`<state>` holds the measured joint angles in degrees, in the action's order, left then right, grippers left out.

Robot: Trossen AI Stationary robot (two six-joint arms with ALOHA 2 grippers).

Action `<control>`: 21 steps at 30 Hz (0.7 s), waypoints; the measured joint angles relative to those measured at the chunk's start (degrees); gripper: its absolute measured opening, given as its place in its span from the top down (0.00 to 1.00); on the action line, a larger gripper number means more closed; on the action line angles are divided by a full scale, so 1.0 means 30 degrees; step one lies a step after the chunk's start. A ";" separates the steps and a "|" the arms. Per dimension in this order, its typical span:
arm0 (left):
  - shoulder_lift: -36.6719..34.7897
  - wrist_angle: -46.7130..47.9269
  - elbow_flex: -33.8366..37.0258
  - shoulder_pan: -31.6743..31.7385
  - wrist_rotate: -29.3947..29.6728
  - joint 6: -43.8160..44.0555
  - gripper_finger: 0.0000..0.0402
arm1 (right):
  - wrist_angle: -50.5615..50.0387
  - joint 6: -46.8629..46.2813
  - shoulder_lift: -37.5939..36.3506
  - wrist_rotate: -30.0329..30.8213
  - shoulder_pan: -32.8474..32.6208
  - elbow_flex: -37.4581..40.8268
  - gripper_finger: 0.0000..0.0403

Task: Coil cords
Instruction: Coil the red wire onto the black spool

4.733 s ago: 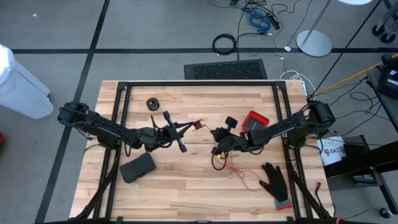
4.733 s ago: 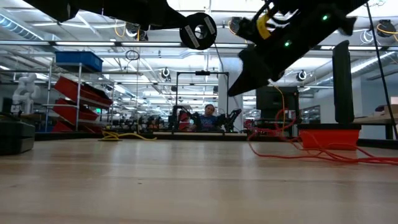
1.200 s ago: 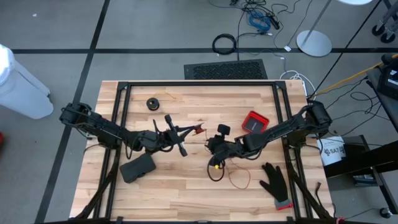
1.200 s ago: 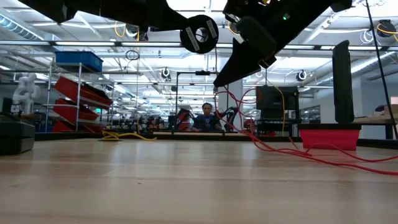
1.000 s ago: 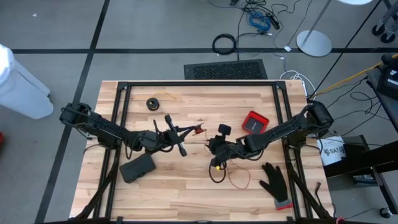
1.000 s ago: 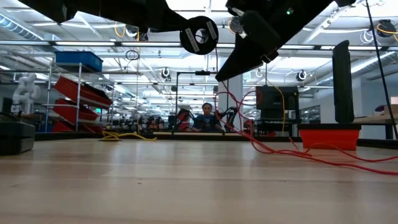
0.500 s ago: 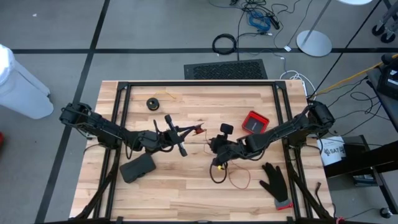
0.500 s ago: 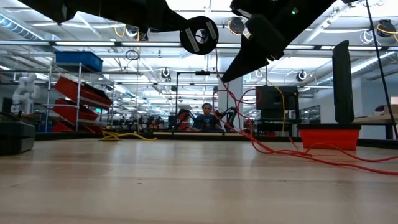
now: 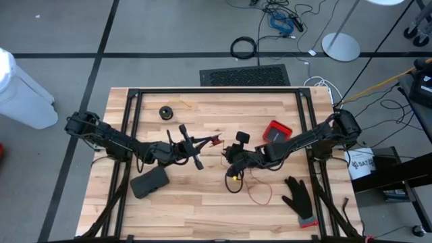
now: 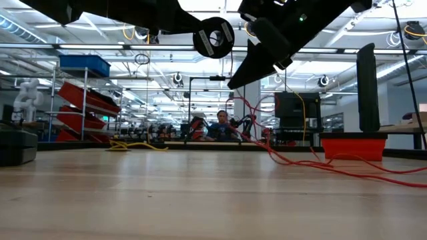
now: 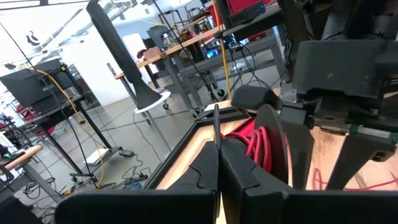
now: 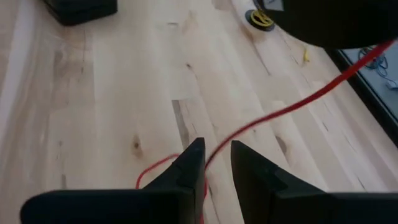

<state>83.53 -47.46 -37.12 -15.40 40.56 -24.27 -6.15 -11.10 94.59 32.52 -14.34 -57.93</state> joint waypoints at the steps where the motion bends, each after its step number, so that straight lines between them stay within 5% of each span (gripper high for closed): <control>1: 0.0000 0.0000 0.0000 0.0000 0.0000 0.0000 1.00 | 0.0077 -0.0006 0.0044 -0.0063 0.0062 0.0000 0.84; 14: 0.0000 0.0000 0.0000 0.0000 -0.0005 0.0000 1.00 | -0.0024 -0.0036 0.0079 -0.0406 0.0178 0.0000 0.85; 21: 0.0000 -0.0073 0.0000 0.0000 -0.0008 0.0272 1.00 | 0.0541 -0.0004 0.0096 0.0735 0.0171 0.0000 0.98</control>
<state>83.53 -47.68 -37.12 -15.40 40.53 -23.46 -4.52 -11.11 94.87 34.72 -13.82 -57.93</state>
